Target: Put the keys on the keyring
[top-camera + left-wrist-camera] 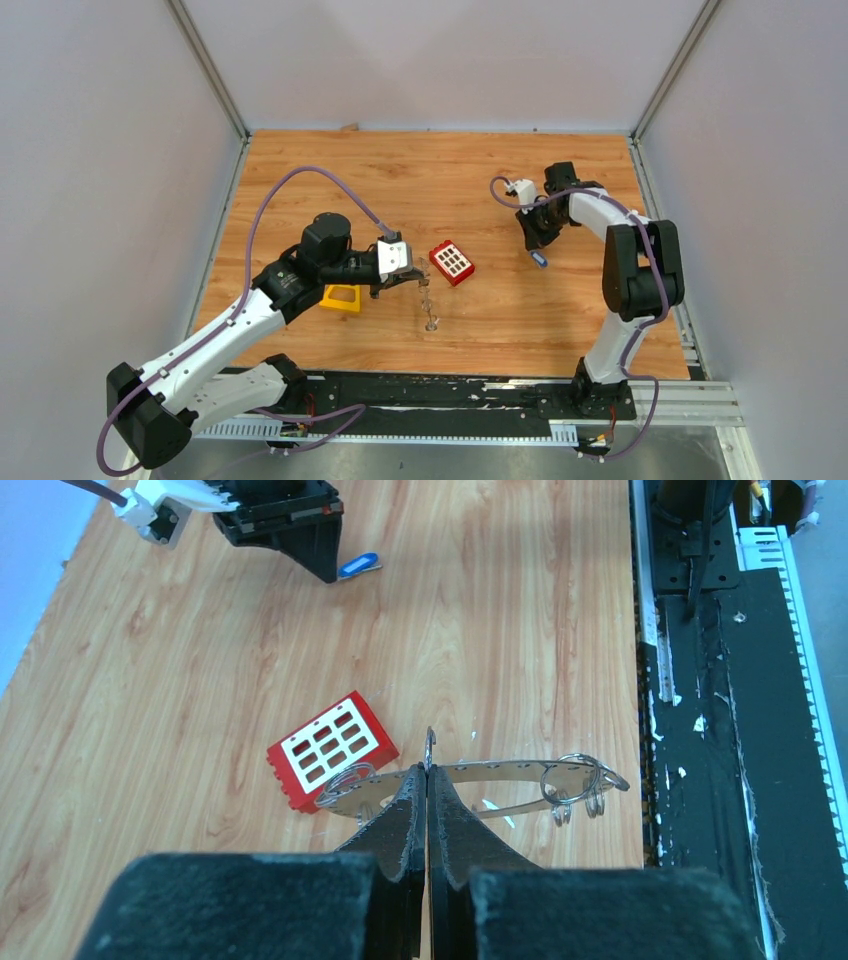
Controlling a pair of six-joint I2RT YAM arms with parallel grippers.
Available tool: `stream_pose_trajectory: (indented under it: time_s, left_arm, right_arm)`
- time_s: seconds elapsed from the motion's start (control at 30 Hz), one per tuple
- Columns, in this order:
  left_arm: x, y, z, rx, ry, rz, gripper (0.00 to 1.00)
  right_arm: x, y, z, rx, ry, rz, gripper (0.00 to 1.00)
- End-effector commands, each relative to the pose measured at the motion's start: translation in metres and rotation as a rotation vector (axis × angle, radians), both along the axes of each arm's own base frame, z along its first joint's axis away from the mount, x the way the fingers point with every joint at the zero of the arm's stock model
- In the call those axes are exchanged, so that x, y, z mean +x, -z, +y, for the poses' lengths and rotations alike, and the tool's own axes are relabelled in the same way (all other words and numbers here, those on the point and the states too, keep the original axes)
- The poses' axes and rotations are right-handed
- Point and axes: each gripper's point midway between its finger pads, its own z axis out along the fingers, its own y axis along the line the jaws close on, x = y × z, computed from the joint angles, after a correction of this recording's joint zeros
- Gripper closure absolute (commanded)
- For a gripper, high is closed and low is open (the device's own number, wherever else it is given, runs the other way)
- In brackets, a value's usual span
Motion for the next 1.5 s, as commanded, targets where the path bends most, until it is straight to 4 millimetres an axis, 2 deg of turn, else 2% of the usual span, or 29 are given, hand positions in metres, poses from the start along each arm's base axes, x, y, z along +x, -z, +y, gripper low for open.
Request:
stream_pose_trajectory:
  time_s: [0.0,0.17,0.8,1.47]
  left_arm:
    - [-0.001,-0.015,-0.005,-0.047,0.022,-0.031,1.0]
    - [-0.002,-0.015,-0.005,-0.047,0.024,-0.032,1.0]
    - [-0.003,-0.015,-0.005,-0.049,0.033,-0.039,1.0]
    - [-0.004,-0.015,-0.004,-0.051,0.035,-0.045,1.0]
  right_arm:
    - [-0.015,-0.017,0.03,0.095,-0.094,-0.016,1.0]
    - [-0.024,-0.01,0.04,0.104,-0.124,-0.004,0.97]
    - [-0.031,0.0,0.032,0.061,-0.135,0.002,0.78]
    - [-0.034,-0.009,0.021,0.008,-0.139,-0.041,0.82]
